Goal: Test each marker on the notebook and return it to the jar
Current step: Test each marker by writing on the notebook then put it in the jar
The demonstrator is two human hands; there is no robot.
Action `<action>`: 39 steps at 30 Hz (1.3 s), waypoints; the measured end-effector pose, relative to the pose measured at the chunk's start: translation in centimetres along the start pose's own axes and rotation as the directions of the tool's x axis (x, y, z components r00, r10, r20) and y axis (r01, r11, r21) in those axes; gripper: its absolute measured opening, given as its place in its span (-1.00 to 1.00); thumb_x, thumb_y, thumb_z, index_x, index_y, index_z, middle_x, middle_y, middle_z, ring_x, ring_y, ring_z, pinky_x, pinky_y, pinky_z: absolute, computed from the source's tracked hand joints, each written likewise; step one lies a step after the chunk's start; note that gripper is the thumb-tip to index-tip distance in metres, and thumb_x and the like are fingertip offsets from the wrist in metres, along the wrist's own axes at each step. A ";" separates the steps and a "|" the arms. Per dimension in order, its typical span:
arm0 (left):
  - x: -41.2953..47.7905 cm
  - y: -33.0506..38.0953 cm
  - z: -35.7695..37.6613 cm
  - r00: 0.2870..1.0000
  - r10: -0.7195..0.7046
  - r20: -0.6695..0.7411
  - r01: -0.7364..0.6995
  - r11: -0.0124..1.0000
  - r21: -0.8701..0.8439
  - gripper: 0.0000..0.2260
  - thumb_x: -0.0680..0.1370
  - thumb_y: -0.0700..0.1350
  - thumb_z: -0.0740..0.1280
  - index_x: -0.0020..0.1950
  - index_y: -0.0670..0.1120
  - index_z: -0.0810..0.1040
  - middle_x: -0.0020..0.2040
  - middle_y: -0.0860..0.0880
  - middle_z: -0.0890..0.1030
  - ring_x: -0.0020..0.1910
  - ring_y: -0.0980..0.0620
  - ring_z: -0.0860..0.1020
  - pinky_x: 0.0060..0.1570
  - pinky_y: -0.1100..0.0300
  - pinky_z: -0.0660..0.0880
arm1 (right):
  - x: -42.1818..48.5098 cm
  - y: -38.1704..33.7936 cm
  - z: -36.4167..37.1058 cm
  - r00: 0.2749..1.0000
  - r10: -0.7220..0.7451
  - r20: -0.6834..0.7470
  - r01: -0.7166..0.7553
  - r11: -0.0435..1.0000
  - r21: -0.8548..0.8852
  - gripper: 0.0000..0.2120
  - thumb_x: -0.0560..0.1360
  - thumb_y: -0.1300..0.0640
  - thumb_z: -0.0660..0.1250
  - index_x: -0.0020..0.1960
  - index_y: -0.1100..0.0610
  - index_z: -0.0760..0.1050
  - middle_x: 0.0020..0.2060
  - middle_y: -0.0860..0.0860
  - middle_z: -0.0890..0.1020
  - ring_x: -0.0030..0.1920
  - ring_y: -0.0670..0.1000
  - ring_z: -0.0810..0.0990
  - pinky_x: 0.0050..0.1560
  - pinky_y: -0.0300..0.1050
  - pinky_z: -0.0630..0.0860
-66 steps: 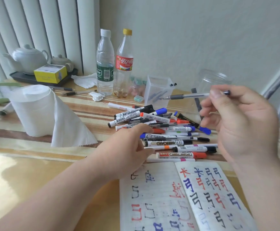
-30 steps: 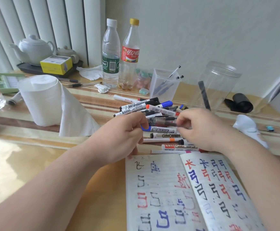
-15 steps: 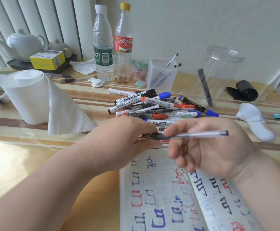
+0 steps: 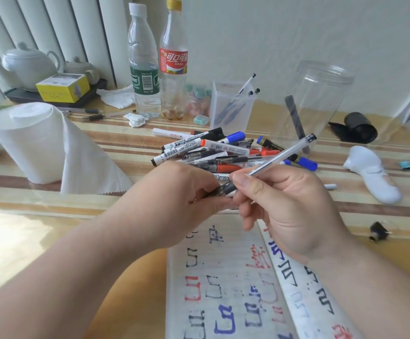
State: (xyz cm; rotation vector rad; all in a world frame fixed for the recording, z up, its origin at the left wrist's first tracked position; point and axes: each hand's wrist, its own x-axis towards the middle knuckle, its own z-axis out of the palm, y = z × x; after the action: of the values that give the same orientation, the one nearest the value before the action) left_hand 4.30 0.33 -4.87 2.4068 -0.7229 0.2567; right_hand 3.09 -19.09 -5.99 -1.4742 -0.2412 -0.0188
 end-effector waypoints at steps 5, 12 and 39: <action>0.3 0.3 -0.2 0.999 -0.022 0.029 0.023 1.000 -0.008 -0.52 0.54 0.29 0.23 -0.32 -0.08 0.49 -0.42 -0.02 0.57 -0.42 -0.05 0.51 -0.35 -0.03 0.44 | -0.1 0.6 0.8 0.996 -0.036 -0.084 0.041 0.997 0.066 -0.79 0.49 0.08 0.44 -0.26 0.17 0.69 -0.43 0.10 0.60 -0.50 0.01 0.57 -0.45 -0.10 0.56; -0.1 -2.5 -2.6 0.973 -0.200 0.111 0.204 0.979 -0.018 -0.63 0.53 0.22 0.27 -0.31 -0.01 0.55 -0.39 0.18 0.62 -0.45 0.14 0.56 -0.38 0.21 0.49 | 2.1 -2.1 -2.7 0.949 -0.162 -0.271 0.206 0.969 0.140 -0.78 0.59 0.17 0.36 -0.21 0.12 0.65 -0.44 0.01 0.51 -0.46 -0.04 0.48 -0.48 -0.19 0.50; 0.8 -2.9 -0.2 0.942 -0.134 0.309 0.215 0.945 -0.246 -0.67 0.58 0.27 0.18 -0.18 0.05 0.45 -0.13 0.19 0.72 -0.36 0.06 0.67 -0.34 0.33 0.50 | 1.1 0.7 -1.6 0.977 0.189 0.100 -0.128 0.893 -0.431 -0.95 0.42 0.15 0.44 -0.21 0.10 0.60 -0.39 0.18 0.66 -0.42 0.16 0.67 -0.45 -0.08 0.58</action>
State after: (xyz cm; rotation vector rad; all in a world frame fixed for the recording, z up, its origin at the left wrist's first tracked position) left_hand 6.56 2.09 -5.91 2.2403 -0.6154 -0.2617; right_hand 4.53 -20.46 -6.66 -1.9300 -0.2385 0.1765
